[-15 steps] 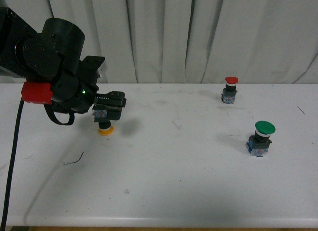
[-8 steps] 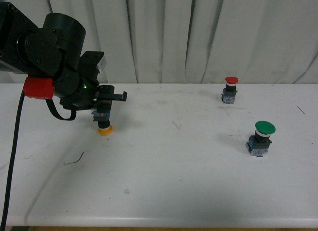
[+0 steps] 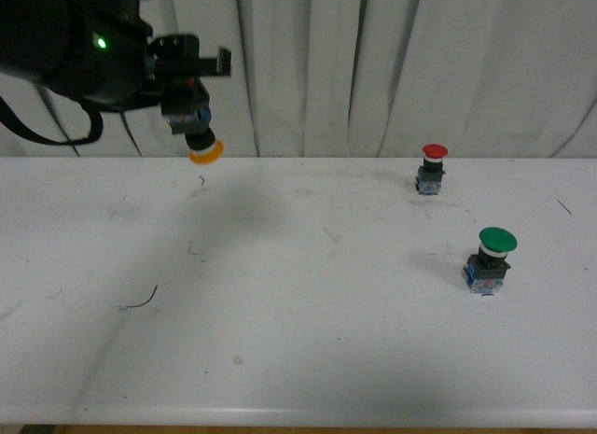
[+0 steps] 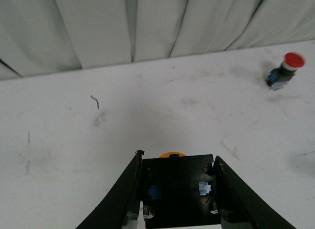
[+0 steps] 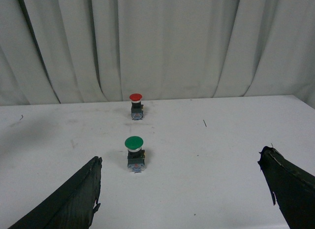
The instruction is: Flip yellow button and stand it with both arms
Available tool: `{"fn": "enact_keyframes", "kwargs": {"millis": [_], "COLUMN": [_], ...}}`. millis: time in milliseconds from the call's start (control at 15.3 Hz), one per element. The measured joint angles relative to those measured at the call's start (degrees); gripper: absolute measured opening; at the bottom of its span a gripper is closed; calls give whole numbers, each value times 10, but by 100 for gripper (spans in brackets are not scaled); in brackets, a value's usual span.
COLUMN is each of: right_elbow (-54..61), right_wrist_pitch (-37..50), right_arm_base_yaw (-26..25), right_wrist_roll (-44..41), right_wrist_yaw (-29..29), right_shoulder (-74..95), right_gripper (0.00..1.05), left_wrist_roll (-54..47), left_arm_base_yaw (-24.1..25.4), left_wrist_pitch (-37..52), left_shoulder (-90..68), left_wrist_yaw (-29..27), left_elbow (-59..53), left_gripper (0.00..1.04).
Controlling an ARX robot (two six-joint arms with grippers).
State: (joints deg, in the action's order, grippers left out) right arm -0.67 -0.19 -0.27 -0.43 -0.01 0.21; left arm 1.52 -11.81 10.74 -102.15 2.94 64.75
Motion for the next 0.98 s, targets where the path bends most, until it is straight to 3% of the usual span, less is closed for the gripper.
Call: {"fn": "enact_keyframes", "kwargs": {"millis": [261, 588, 784, 979], "right_elbow": [0, 0, 0, 0], "right_wrist_pitch": [0, 0, 0, 0], "right_arm_base_yaw": [0, 0, 0, 0], "right_wrist_roll": [0, 0, 0, 0], "right_wrist_yaw": [0, 0, 0, 0], "right_shoulder": [0, 0, 0, 0], "right_gripper": [98, 98, 98, 98], "left_wrist_roll": [37, 89, 144, 288], "left_arm_base_yaw": [-36, -39, -39, -40], "left_wrist_pitch": [73, 119, 156, 273], "left_shoulder": [134, 151, 158, 165], "left_wrist_yaw": [-4, 33, 77, 178], "left_elbow": [-144, -182, -200, -254], "left_gripper": [36, 36, 36, 36]}}
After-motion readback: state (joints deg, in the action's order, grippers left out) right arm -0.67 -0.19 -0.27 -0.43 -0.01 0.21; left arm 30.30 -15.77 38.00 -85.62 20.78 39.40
